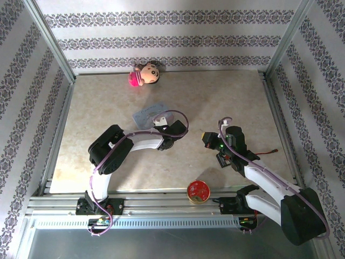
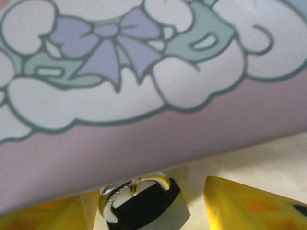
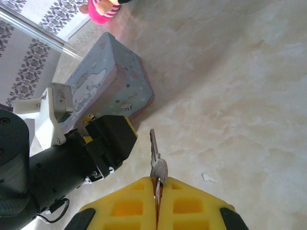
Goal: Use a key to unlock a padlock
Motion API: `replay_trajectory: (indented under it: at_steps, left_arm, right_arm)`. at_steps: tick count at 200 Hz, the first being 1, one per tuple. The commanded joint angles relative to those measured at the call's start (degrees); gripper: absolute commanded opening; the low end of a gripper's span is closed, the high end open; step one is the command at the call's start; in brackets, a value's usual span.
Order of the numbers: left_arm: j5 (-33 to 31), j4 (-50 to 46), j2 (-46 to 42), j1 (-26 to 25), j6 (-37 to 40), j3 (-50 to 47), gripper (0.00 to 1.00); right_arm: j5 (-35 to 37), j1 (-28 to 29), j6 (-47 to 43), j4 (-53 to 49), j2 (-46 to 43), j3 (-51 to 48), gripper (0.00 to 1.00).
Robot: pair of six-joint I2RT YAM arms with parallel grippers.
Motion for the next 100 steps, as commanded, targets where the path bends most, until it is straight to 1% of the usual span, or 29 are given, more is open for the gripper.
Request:
replay_trajectory:
  at_steps: [1,17,34,51,61,70,83,93,100]
  left_arm:
    - [-2.24,2.64,0.77,0.86,-0.91,0.9,0.61]
    - [-2.45,4.3,0.41,1.13,-2.11,0.06,0.58]
    - [-3.03,3.77,0.4,1.31,-3.67,-0.04,0.51]
    - [-3.45,3.01,0.44,1.31,-5.15,-0.14,0.48]
    - [-3.59,3.01,0.46,1.31,-5.69,-0.36,0.44]
    - [-3.64,3.16,0.44,1.31,-5.81,-0.47,0.42]
    - [-3.63,3.32,0.48,1.39,-5.65,-0.47,0.34]
    - [-3.37,3.51,0.4,1.48,-5.26,-0.49,0.31]
    - [-3.1,3.64,0.4,1.48,-5.21,-0.57,0.26]
  right_arm:
    - [-1.51,-0.47,-0.09,2.79,1.06,-0.03,0.0]
    - [-1.53,-0.47,0.04,3.02,1.33,-0.31,0.0]
    - [-1.36,-0.48,0.09,2.98,1.21,-0.57,0.0]
    - [-1.31,-0.48,0.12,3.02,0.98,-0.67,0.0]
    - [-1.33,-0.48,0.13,3.05,0.98,-0.67,0.0]
    - [-1.25,-0.48,0.26,3.11,1.01,-0.75,0.0]
    - [-1.35,-0.48,0.23,3.27,1.04,-0.84,0.0]
    - [-1.37,-0.48,0.35,3.37,1.07,-1.0,0.0]
    - [-1.36,-0.43,0.27,3.31,1.3,-1.1,0.0]
